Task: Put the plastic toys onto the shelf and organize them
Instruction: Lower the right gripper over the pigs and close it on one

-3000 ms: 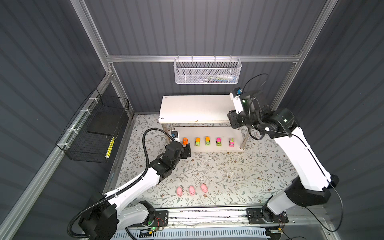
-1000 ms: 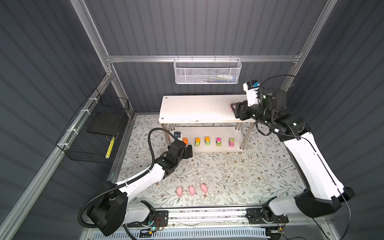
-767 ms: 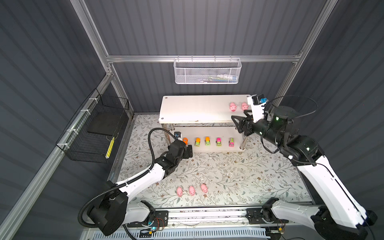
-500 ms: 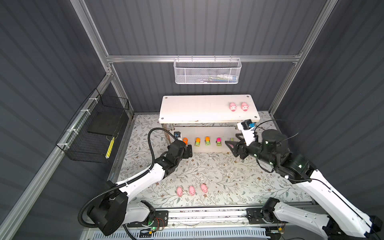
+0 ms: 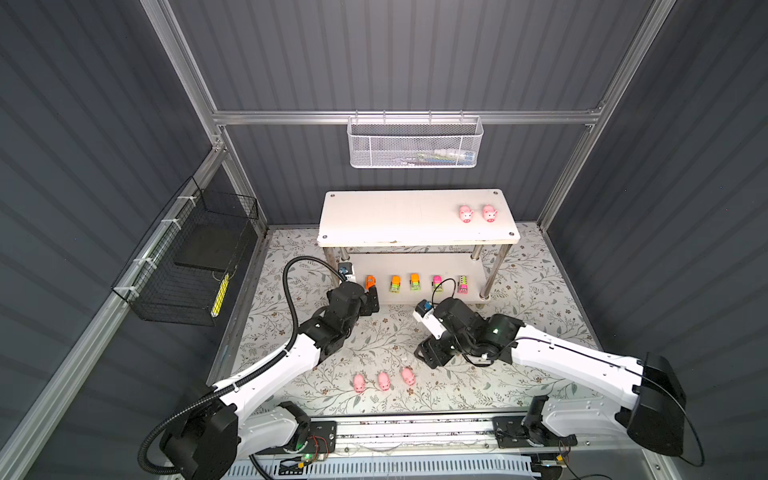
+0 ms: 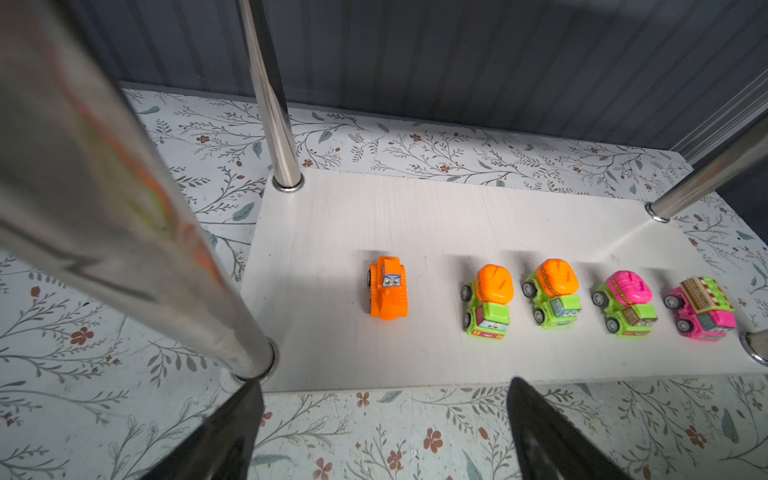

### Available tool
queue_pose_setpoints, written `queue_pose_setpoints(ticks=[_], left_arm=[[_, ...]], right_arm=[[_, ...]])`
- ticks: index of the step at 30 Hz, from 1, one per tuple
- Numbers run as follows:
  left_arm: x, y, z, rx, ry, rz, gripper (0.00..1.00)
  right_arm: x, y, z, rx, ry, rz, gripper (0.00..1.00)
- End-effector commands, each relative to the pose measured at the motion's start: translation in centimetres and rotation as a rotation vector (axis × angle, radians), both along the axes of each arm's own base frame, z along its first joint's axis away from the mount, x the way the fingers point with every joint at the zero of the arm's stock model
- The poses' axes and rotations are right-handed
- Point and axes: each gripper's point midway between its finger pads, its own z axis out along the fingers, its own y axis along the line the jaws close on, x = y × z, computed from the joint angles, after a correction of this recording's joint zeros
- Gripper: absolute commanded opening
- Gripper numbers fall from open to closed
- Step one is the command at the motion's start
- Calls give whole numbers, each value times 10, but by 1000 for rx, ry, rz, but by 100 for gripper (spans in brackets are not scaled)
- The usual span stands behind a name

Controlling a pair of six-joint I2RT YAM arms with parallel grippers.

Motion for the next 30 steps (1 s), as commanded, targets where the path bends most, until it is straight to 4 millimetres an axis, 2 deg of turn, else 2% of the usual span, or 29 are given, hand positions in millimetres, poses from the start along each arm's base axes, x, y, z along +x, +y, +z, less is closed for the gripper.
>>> queue_pose_setpoints(ticks=[1, 7, 12, 20, 30], left_arm=[[-6, 13, -4, 12, 8, 38, 91], [-12, 20, -2, 22, 4, 49, 91], [-14, 23, -4, 23, 10, 53, 91], [-15, 25, -7, 30, 17, 58, 91], [-14, 24, -10, 34, 25, 62, 91]], right_arm=[[-10, 16, -10, 8, 56, 95, 73], [-14, 22, -43, -130, 118, 202, 73], [-21, 30, -61, -165, 169, 274, 71], [-35, 34, -77, -214, 233, 356, 70], [-39, 36, -92, -266, 265, 399, 66]])
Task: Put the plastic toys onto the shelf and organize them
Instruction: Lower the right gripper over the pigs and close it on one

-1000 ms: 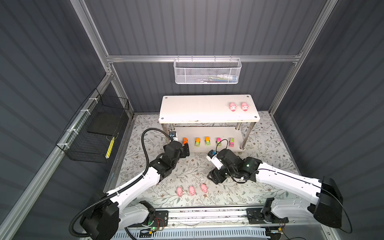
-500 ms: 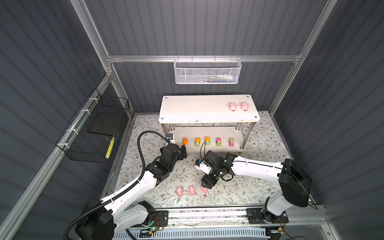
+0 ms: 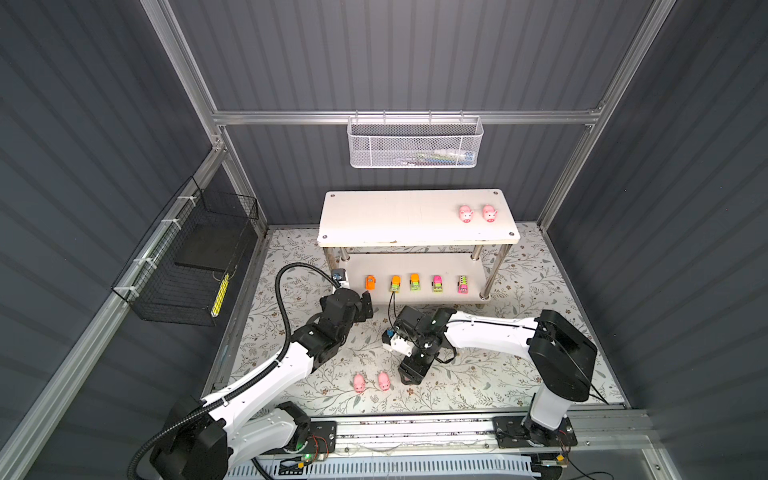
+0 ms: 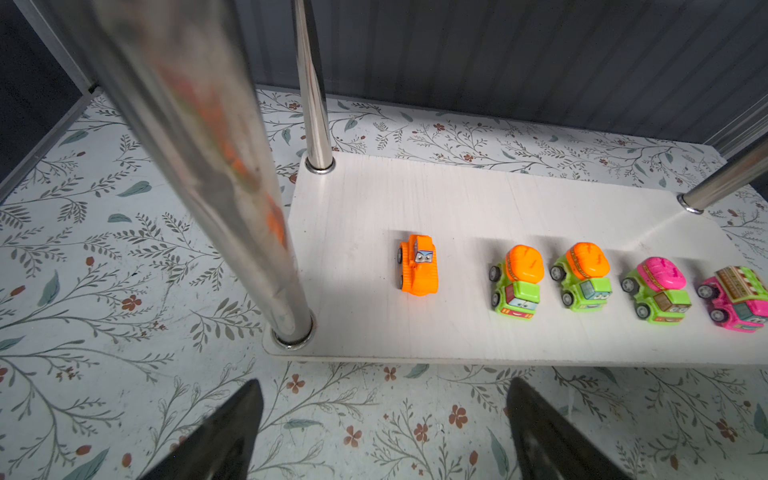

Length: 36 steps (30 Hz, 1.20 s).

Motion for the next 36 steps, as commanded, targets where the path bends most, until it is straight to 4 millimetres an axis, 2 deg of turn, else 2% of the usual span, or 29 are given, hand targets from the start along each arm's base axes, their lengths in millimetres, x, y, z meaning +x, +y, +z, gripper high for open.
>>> queue_pose_setpoints(ticks=[1, 16, 23, 30, 36], left_arm=[[0, 7, -4, 12, 7, 29, 92], [4, 5, -6, 28, 14, 27, 92], [3, 7, -7, 40, 14, 31, 91], [2, 8, -10, 43, 18, 35, 92], [2, 8, -11, 43, 18, 35, 91]], right_arm=[[-5, 0, -2, -23, 21, 32, 66], [-2, 4, -18, -112, 30, 58, 53], [-3, -1, -21, -150, 29, 64, 50], [-2, -2, -20, -162, 11, 51, 33], [-2, 2, -7, -125, -7, 32, 28]])
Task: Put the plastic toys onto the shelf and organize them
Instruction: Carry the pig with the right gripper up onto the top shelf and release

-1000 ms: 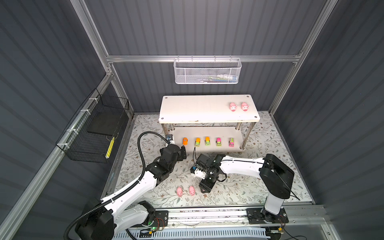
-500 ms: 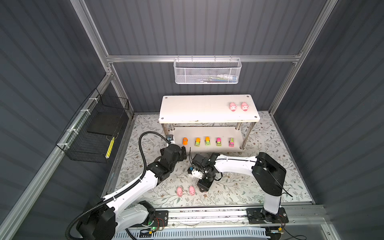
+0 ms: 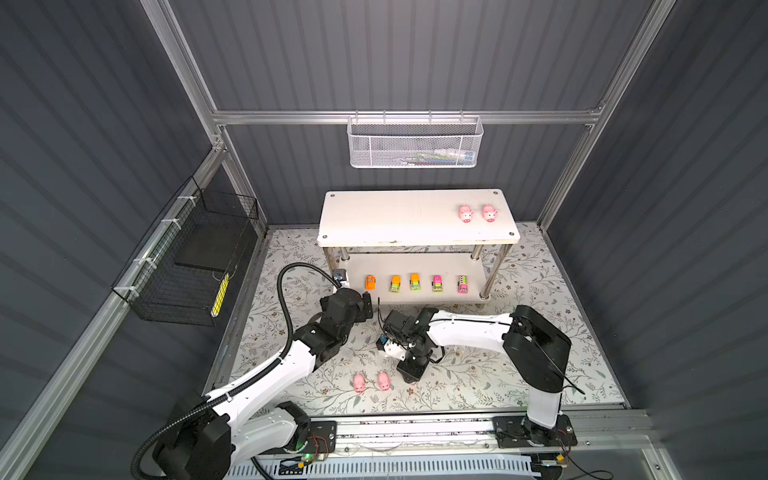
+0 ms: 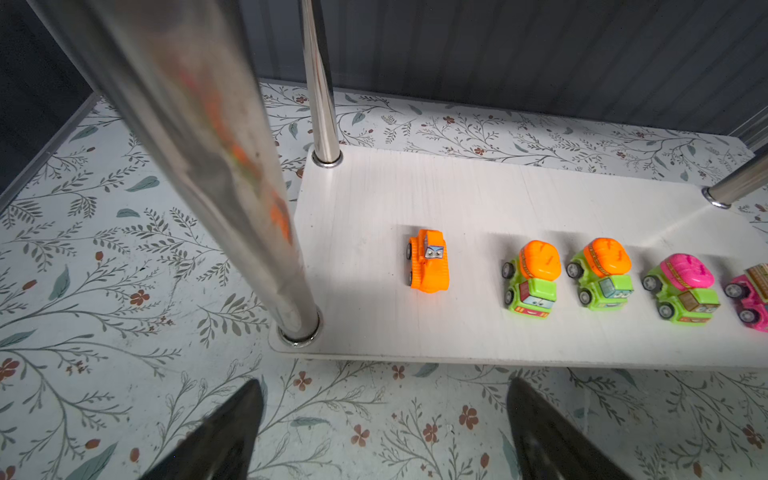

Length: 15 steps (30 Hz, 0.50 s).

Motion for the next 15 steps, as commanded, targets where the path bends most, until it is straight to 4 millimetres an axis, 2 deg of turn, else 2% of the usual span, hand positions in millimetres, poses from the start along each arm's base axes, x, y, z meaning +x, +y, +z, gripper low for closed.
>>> queue_pose_setpoints(ticks=[1, 5, 8, 13, 15], left_arm=[[-1, 7, -4, 21, 6, 21, 91], [-3, 10, -2, 18, 1, 27, 91], [-5, 11, -1, 16, -2, 29, 91], [-4, 11, 3, 10, -11, 26, 92], [-4, 9, 2, 10, -12, 20, 92]], right_arm=[[2, 1, 15, 19, -31, -16, 27], [7, -6, 42, 48, -84, -55, 27], [15, -17, 72, 70, -146, -103, 27], [30, -39, 140, 148, -264, -191, 27], [38, -46, 176, 193, -330, -222, 27]])
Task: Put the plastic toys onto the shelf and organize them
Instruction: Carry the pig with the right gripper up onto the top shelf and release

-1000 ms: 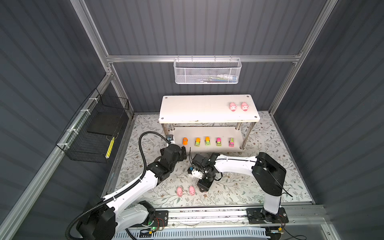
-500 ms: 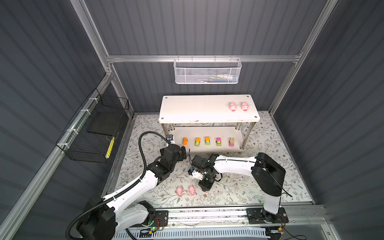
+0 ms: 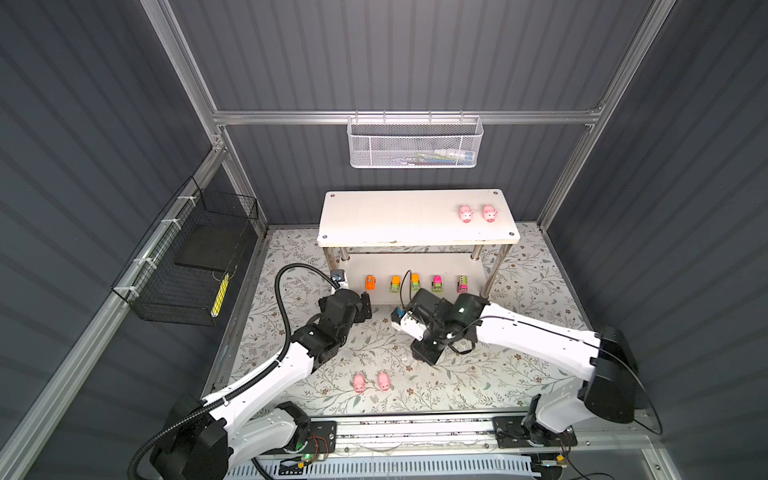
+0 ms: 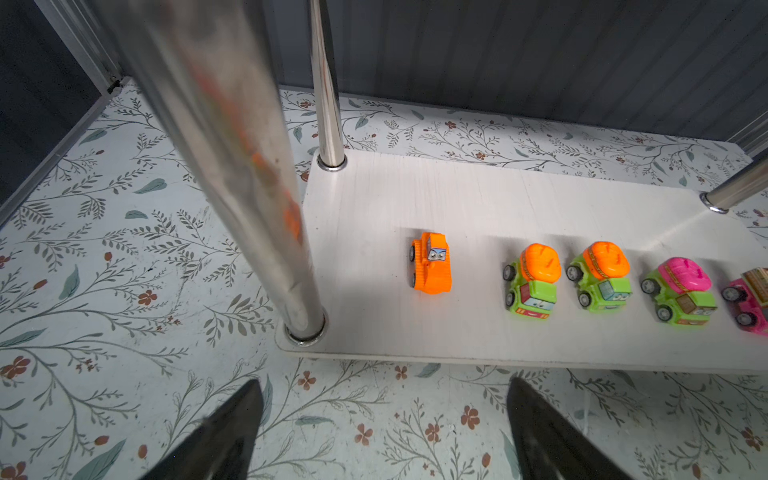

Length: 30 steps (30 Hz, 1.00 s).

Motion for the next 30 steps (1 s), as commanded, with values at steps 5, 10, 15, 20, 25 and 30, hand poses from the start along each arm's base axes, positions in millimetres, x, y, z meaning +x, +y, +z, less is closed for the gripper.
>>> queue_pose_setpoints(ticks=[5, 10, 15, 20, 25, 30], left_arm=[[-1, 3, -8, 14, 11, 0, 92], [-2, 1, -13, 3, 16, -5, 91], [-2, 0, -18, 11, 27, -10, 91], [-2, 0, -20, 13, 32, -13, 92], [-2, -1, -27, 19, 50, -17, 92], [1, -4, -32, 35, 61, -24, 91]], right_arm=[[30, -26, 126, 96, -233, -112, 28], [63, -26, 200, 120, -423, -166, 28], [112, -27, 249, 140, -550, -282, 29], [165, -31, 270, 241, -545, -410, 28], [204, -35, 263, 289, -516, -487, 29], [223, -34, 252, 316, -475, -512, 29]])
